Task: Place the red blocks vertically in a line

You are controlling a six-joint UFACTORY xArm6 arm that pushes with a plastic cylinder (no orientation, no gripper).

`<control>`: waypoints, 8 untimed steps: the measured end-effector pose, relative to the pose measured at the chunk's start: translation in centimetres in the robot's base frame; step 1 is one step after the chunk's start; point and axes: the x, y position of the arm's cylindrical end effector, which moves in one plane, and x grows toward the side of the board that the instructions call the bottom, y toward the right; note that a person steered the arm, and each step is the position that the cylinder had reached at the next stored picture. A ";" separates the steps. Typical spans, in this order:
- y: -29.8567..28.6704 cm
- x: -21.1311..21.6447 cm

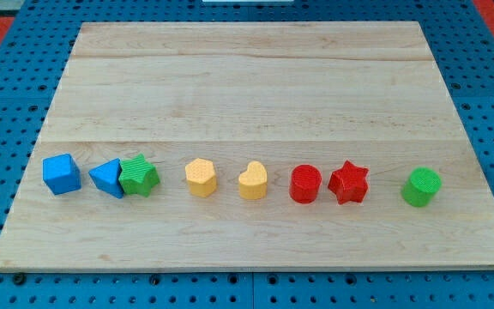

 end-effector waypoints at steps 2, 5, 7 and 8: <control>-2.2 4.9; -14.2 14.0; -18.4 11.5; -19.1 11.8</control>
